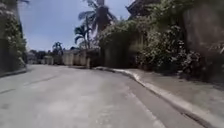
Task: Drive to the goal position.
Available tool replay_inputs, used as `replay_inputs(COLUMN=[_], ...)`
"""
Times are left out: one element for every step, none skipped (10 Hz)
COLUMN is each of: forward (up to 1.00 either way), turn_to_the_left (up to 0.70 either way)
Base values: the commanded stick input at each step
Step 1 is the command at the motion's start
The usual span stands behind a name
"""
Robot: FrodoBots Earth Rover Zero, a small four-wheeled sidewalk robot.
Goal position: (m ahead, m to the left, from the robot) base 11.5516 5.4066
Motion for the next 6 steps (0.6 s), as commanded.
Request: replay_inputs(forward=[1.00,1.00,1.00,1.00,1.00,1.00], turn_to_the_left=[0.03,0.03,0.03,0.03,0.03,0.03])
